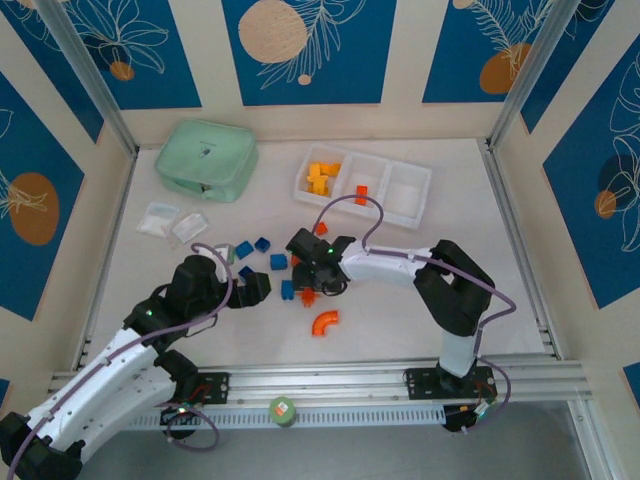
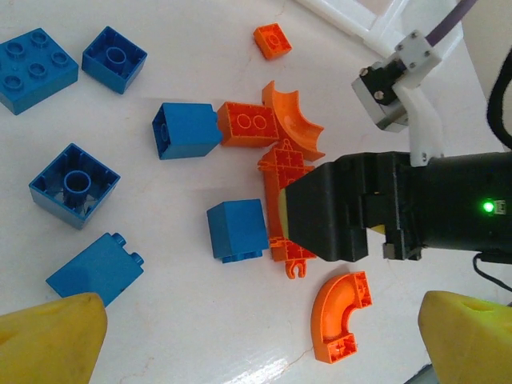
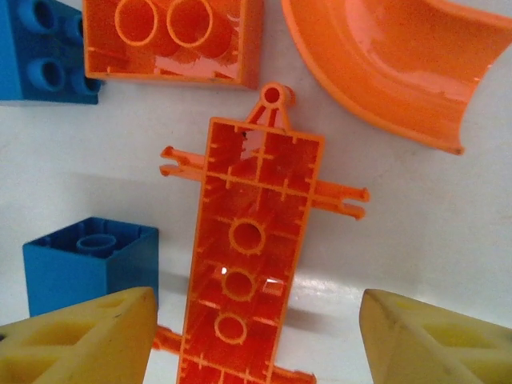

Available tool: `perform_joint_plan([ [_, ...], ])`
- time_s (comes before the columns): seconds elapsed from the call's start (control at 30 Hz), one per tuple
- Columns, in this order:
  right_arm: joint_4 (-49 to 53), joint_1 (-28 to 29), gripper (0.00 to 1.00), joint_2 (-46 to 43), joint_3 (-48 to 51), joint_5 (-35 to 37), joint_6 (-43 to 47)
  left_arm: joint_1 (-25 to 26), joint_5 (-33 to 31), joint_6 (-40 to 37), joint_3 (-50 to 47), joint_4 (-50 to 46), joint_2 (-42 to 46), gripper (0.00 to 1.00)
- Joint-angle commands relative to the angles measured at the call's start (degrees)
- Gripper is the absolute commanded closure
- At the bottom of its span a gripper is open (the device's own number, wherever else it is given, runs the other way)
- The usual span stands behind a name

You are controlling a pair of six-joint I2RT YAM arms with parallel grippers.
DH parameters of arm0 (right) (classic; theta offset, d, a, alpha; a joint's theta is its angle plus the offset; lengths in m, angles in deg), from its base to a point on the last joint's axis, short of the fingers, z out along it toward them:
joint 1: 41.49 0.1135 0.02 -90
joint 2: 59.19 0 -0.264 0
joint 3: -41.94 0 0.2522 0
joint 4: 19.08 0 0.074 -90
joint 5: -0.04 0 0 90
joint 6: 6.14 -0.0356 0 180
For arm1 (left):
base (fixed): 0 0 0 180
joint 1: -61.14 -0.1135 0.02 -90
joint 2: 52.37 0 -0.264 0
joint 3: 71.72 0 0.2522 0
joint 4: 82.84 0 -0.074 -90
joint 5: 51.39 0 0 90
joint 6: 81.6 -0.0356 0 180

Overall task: Sort the legos into containers by color
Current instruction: Pick up the lego from the center of the table.

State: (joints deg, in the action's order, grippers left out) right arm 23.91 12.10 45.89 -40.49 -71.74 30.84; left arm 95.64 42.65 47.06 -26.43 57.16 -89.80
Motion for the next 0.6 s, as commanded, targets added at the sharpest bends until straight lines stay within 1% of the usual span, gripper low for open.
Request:
perform_joint_plan([
  [0.0, -0.8, 0.4, 0.35, 2.0, -2.2, 0.7, -1.4, -0.7, -0.2, 0.3, -0.5, -0.3, 0.7, 0.01],
  [0.3, -0.9, 0.7, 0.49, 3.7, -1.6, 2.1, -0.3, -0.7, 0.1, 0.6, -0.7, 0.8, 0.0, 0.01],
  [0.57, -1.0, 1.2, 0.66, 2.1, -0.4, 2.9, 1.5, -0.8, 0.7, 1.1, -0.8, 1.9, -0.3, 0.01],
])
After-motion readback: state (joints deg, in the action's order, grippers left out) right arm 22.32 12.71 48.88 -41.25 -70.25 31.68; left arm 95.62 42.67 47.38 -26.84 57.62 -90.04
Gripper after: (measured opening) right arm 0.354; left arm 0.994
